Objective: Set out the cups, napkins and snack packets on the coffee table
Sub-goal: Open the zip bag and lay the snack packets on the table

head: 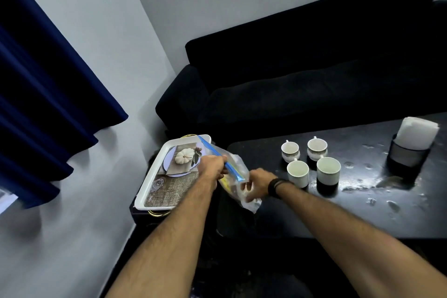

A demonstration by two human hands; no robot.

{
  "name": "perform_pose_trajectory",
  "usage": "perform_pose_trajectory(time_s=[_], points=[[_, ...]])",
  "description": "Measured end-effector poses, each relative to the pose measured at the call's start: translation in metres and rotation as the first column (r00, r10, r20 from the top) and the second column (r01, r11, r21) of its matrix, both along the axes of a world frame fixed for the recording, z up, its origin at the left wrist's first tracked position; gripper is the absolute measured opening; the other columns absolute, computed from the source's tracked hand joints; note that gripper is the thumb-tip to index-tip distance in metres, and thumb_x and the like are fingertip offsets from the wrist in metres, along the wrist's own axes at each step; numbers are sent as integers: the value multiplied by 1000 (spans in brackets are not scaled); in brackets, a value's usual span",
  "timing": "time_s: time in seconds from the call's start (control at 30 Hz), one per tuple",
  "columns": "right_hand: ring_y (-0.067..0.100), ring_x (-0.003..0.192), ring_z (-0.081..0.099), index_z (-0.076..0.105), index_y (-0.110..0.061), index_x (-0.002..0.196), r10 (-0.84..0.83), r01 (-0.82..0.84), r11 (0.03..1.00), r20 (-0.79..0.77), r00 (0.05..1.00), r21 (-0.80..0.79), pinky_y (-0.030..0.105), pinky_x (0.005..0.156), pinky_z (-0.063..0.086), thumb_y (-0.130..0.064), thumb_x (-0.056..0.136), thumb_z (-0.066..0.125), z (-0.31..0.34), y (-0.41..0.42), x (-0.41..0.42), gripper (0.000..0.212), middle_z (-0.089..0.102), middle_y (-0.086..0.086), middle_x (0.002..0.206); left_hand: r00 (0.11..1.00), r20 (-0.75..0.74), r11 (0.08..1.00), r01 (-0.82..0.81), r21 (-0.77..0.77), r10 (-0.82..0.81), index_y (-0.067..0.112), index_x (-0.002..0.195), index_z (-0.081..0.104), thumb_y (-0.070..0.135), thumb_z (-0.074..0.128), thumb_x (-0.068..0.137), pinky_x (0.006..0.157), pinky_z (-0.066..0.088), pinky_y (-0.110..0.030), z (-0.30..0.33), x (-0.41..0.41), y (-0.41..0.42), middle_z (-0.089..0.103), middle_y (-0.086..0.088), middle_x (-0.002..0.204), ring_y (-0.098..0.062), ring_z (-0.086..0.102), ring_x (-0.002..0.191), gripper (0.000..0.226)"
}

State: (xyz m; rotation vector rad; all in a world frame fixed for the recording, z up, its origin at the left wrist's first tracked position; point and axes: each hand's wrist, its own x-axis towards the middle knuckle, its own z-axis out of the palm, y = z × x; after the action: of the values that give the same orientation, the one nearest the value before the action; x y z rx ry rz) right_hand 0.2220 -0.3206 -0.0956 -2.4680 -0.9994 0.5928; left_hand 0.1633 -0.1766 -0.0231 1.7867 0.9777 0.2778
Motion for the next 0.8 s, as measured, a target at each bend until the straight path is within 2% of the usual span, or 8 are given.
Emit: perform_pose_trajectory(time_s=[0.07,0.13,0.23,0.33,0.47,0.6,0.73,0.8], points=[[15,88,68,69,-24,90,-50,51,995,-12,999,83,26,74,53,-21,68,80,21,-10,16,25,74,-2,97,1000,1,1000,1,-14,-1,11,69,65,16,69,80,40,43,-19,-2,-4,5,67,-1,52,-10,63,41,13],[14,86,69,71,-22,94,-154,167,941,-67,986,293,27,79,54,-13,74,74,39,-16,22,22,75,-2,92,999,12,997,39,-72,-38,9,73,65,17,70,83,40,41,-19,-5,-8,6,68,-3,57,-11,64,44,14],[14,79,73,73,-16,101,-136,258,837,-273,952,483,21,71,55,-30,89,67,58,-12,12,19,76,1,91,991,85,967,118,-224,-102,9,85,69,24,69,89,35,36,-14,-9,-14,0,74,-4,70,-12,71,53,15],[6,69,70,75,-18,99,-134,240,874,-265,955,422,11,52,51,-51,83,69,65,-4,-4,38,74,-4,86,984,152,931,143,-336,-96,10,97,72,28,68,91,38,37,-14,-11,-24,-10,76,-5,79,-13,73,62,19],[-1,62,62,79,-18,91,-237,296,871,-193,952,392,1,44,38,-38,75,81,66,-3,-10,26,71,-6,76,979,188,903,148,-404,-76,14,85,69,29,63,94,41,30,-16,-13,-36,-20,74,2,65,-9,70,53,19],[-7,42,56,80,-17,85,-255,320,873,-215,943,369,7,41,40,-31,79,77,71,0,-17,16,65,-10,60,969,229,919,175,-353,-96,8,77,66,21,61,96,34,37,-11,-12,-41,-23,68,1,53,-7,65,44,24],[14,63,67,79,-14,79,-312,336,893,-126,942,299,25,61,57,-25,80,67,76,6,-21,17,72,3,70,970,205,951,181,-249,-130,6,68,57,12,57,98,34,35,-10,-11,-39,-25,60,-11,63,-12,63,45,30],[14,63,66,79,-11,76,-329,351,896,-124,936,272,23,58,55,-21,79,62,77,7,-22,20,72,5,68,980,142,963,167,-211,-139,6,74,58,15,57,98,39,41,-14,-8,-38,-29,67,-17,76,-22,69,60,26]])
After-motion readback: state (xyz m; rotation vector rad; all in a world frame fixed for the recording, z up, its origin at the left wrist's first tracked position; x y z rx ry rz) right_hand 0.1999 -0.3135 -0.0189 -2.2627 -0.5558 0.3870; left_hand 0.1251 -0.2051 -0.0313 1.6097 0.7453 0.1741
